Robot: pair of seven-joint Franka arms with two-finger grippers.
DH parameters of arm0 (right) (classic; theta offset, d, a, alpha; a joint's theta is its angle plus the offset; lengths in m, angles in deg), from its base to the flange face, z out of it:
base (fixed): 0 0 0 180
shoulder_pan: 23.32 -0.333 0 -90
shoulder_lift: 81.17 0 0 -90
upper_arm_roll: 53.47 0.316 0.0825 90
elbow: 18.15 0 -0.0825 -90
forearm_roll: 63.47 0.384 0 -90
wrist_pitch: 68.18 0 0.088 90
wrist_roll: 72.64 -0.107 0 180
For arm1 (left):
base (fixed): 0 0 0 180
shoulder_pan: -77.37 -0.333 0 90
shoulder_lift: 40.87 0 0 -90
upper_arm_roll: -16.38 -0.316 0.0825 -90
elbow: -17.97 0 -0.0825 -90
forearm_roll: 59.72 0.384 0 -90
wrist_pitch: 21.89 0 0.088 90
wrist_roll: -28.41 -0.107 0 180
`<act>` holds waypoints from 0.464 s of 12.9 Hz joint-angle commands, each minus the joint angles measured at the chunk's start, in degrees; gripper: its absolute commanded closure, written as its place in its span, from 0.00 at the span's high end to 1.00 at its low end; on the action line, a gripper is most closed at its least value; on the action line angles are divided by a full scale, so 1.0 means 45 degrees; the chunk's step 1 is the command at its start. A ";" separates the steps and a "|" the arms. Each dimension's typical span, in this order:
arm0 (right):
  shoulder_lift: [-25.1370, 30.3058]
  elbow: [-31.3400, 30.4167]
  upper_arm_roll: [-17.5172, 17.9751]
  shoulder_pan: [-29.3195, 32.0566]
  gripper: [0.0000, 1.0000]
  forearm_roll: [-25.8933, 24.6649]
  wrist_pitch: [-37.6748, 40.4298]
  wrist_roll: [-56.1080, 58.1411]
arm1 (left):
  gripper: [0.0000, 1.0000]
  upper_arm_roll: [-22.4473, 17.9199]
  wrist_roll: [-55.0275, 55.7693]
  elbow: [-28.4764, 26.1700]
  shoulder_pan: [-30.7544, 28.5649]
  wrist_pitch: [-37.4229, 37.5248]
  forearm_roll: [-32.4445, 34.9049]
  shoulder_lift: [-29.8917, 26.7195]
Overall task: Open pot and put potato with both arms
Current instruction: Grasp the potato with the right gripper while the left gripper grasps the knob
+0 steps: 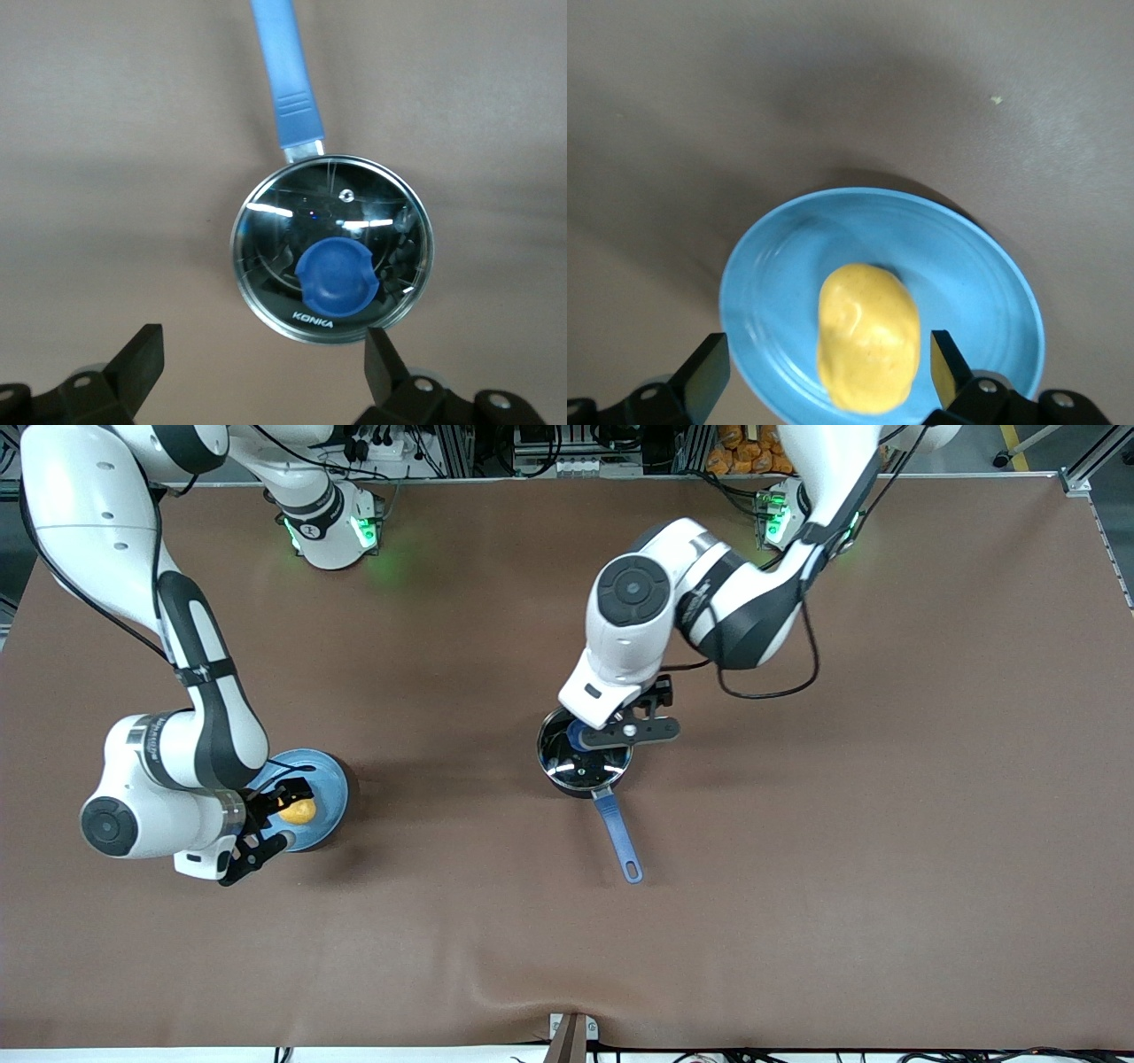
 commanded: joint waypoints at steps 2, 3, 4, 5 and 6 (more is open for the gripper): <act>0.0281 -0.0872 0.0084 0.0078 1.00 -0.0463 -0.0735 0.0231 | 1.00 -0.0129 0.0073 0.0509 0.0237 -0.0622 0.0346 0.0809; 0.0281 -0.0990 0.0084 0.0078 1.00 -0.0580 -0.0892 0.0231 | 1.00 -0.0129 0.0053 0.0509 0.0237 -0.0643 0.0366 0.0926; 0.0281 -0.1107 0.0084 0.0097 1.00 -0.0698 -0.1106 0.0231 | 1.00 -0.0110 0.0034 0.0509 0.0295 -0.0739 0.0559 0.1043; 0.0281 -0.1224 0.0084 0.0097 1.00 -0.0737 -0.1282 0.0212 | 1.00 -0.0129 0.0130 0.0509 0.0470 -0.0876 0.0658 0.1122; 0.0261 -0.1225 0.0084 0.0078 1.00 -0.0757 -0.1419 0.0211 | 1.00 -0.0129 0.0151 0.0529 0.0491 -0.1012 0.0659 0.1239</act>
